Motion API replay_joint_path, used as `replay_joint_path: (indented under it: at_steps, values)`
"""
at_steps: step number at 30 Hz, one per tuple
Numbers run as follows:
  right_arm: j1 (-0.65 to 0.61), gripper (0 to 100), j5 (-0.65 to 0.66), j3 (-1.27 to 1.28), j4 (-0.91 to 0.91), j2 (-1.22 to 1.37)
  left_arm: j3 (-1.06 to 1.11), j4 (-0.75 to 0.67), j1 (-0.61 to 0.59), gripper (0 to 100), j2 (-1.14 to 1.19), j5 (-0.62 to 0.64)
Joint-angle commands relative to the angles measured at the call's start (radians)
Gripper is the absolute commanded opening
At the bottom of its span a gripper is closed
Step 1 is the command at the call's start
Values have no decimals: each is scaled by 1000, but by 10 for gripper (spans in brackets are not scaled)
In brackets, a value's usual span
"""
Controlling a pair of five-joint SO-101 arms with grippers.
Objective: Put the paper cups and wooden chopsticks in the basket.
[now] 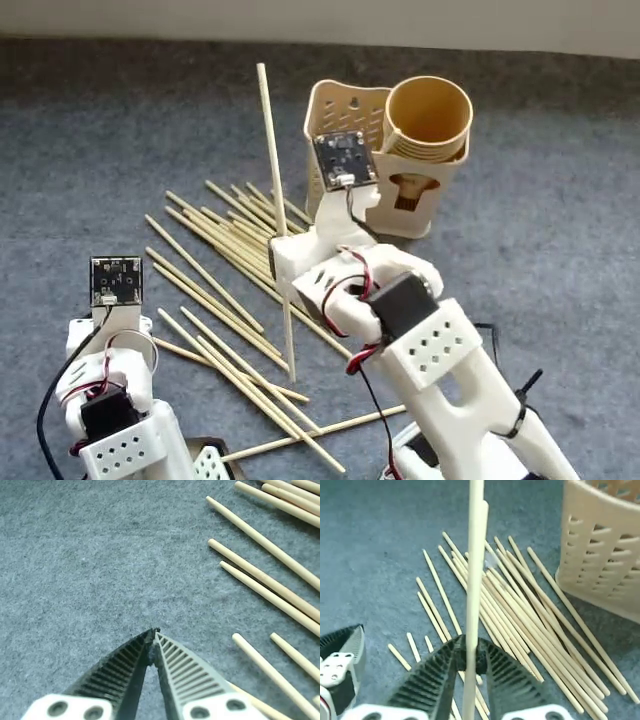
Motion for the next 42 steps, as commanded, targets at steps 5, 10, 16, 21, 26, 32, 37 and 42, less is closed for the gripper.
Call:
replay_joint_path:
  at_steps: [5, 10, 16, 21, 26, 32, 37, 42]
  values:
    - [93, 4, 95, -12, -259, -162, 21, 5, -8, 7, -13, -8]
    - [159, 4, 181, -15, -423, -199, 21, 5, -8, 7, -13, -8]
    - [231, 4, 186, -21, -567, -200, 21, 3, -8, 7, -13, -8]
    - [294, 4, 186, -16, -773, -199, 21, 3, -8, 7, -13, -8]
    - [344, 4, 186, -13, -951, -171, 21, 2, -8, 7, -13, -8]
    - [410, 4, 186, -21, -1058, -13, 21, 2, -8, 7, -13, -8]
    - [420, 4, 186, -15, -1148, 96, 21, 2, -8, 7, -13, -8]
    - [418, 4, 187, -13, -1233, 171, 21, 2, -8, 7, -13, -8]
